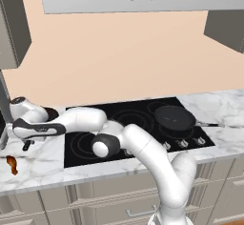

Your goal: Place both pans onto different burners. Then place the tomato and the chicken drumstick on different pans.

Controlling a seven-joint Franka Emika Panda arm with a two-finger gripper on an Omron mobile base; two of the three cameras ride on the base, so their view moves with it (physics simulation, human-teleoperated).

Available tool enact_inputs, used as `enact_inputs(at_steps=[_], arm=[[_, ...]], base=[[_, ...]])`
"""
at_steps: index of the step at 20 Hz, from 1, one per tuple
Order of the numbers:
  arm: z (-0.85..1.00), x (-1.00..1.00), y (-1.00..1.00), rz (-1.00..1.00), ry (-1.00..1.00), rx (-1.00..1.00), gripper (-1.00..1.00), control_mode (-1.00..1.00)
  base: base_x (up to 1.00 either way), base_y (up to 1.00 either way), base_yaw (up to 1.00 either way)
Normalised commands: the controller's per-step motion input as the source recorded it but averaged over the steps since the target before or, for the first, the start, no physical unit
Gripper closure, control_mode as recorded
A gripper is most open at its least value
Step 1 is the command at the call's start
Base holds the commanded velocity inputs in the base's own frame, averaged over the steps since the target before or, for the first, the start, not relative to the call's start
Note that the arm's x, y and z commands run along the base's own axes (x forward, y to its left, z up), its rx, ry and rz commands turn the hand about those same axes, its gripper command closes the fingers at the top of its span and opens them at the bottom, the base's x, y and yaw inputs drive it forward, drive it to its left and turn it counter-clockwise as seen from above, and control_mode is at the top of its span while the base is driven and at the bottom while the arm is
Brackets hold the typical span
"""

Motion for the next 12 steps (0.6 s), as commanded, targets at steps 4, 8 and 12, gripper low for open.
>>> enact_inputs(at_steps=[4, 8, 12], arm=[[0.28, -0.03, -0.06, 0.00, 0.00, 0.00, 1.00, -1.00], [0.37, -0.18, -0.27, 0.00, 0.00, 0.00, 1.00, -1.00], [0.24, -0.21, -0.35, -0.05, -0.01, 0.00, 1.00, -1.00]], base=[[0.00, 0.00, 0.00], [0.00, 0.00, 0.00], [0.00, 0.00, 0.00]])
